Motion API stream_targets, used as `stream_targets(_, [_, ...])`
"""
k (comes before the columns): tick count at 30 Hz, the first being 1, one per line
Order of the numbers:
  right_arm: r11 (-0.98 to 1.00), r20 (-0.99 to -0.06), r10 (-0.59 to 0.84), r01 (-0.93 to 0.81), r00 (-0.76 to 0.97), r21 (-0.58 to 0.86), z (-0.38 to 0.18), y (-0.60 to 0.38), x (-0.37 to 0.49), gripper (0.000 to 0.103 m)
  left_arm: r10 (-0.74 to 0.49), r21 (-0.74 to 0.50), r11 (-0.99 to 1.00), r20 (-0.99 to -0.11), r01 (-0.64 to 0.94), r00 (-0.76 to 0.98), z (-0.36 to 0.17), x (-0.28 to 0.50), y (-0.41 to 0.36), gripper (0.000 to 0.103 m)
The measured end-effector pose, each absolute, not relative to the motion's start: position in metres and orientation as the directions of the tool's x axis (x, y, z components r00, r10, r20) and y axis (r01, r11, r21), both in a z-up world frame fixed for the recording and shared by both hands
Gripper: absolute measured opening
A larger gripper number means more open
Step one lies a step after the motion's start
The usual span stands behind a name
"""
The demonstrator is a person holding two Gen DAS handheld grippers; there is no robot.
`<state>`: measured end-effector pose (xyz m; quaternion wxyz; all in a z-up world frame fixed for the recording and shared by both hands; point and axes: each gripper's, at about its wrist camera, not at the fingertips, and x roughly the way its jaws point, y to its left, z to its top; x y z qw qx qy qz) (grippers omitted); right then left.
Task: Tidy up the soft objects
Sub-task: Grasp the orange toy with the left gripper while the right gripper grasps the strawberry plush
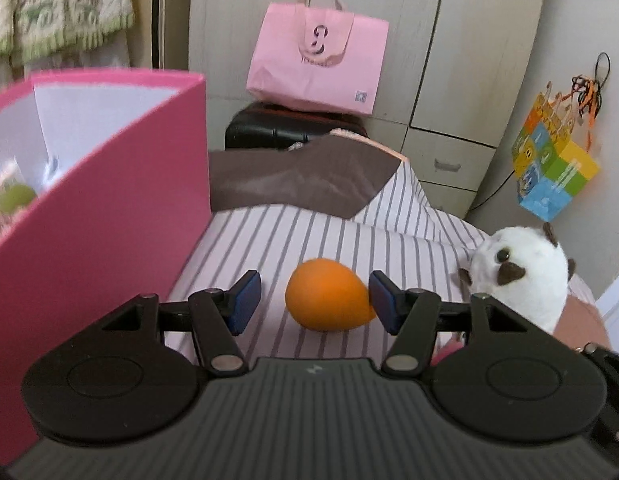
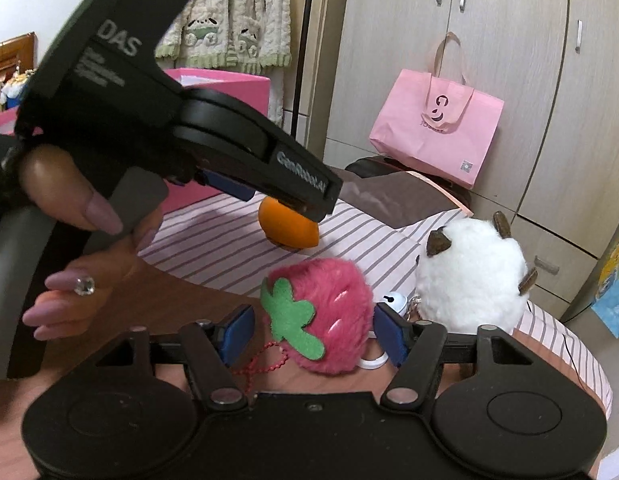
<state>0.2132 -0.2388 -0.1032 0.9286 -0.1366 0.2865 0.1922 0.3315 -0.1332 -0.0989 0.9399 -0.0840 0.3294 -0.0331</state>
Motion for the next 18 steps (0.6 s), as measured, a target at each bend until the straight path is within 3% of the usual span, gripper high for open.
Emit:
stream_targets(2, [0.891,-0.577,0.273,-0.428,0.770,-0.150,-0.102,-0.238,0.211,0.054,-0.128,-0.204,0.979,-0.602,0.003,0.788,-0.100,0.330,-0.130,0.053])
stream_targets(5, [0.890,-0.571,0.263,-0.424,0.778,-0.166,-0.102,-0.237,0.206,0.051,-0.139,-0.188,0.982,-0.590,0.032,0.795,-0.101,0.330,-0.133,0.042])
stream_targets(15, [0.899,-0.562,0.247,-0.403,0.789,-0.170,-0.100,-0.236,0.200,0.049,-0.134,-0.131,0.989,-0.570,0.071,0.811,-0.103,0.322,-0.139,0.040])
stream_targets(18, [0.908,-0.556,0.244,-0.388,0.794,-0.156,-0.097,-0.239,0.202,0.049,-0.141,-0.137,0.988,-0.577,0.074,0.804,-0.105,0.322,-0.139,0.045])
